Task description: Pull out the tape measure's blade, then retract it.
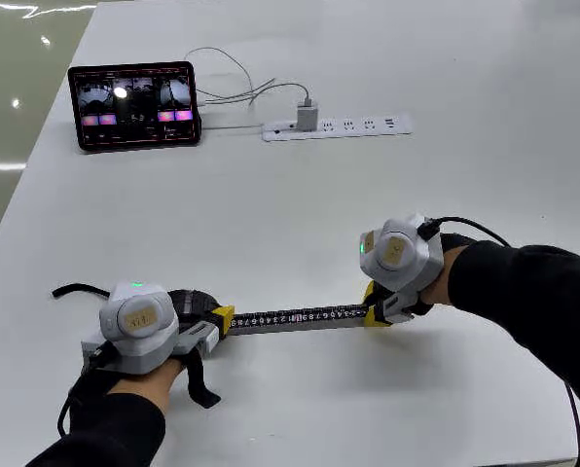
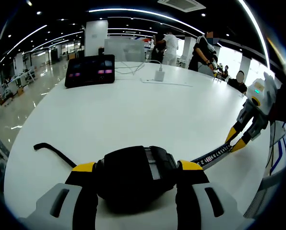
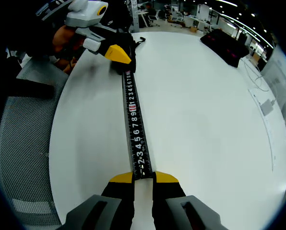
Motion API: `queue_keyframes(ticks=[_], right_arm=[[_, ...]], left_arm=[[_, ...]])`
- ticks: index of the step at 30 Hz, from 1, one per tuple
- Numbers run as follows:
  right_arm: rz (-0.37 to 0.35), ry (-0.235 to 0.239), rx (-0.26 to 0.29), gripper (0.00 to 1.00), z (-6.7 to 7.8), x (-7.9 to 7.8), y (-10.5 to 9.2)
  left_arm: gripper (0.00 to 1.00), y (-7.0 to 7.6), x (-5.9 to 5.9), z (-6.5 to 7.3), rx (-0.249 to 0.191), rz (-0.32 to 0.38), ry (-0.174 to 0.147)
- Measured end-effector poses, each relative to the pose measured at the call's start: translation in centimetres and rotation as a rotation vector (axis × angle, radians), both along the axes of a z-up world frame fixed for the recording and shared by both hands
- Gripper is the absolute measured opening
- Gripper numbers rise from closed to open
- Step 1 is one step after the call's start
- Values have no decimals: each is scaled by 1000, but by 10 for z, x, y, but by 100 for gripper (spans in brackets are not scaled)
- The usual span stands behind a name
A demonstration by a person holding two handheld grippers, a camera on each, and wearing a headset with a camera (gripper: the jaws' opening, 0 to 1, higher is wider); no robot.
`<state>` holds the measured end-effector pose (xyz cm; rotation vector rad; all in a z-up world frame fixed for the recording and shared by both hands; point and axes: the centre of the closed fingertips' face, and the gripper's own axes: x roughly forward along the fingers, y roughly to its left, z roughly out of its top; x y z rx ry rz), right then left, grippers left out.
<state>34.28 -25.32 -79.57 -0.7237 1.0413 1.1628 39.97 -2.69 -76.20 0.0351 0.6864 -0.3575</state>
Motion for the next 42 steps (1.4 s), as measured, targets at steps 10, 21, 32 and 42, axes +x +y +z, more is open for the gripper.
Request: queue_keyframes(ticks=[10,21,32,42], right_arm=[[7,-2,-3,9,0,0,2],[14,-1,-6,9,0,1,5],[8,-1,-5,9,0,2,8],[11,0,-4,9,-1,3,10]], left_arm=[[61,0,0,0,1,0,-2],[61,0,0,0,2,0,-1],[61,0,0,0,2,-2,4],[61,0,1,0,2,-2,3]])
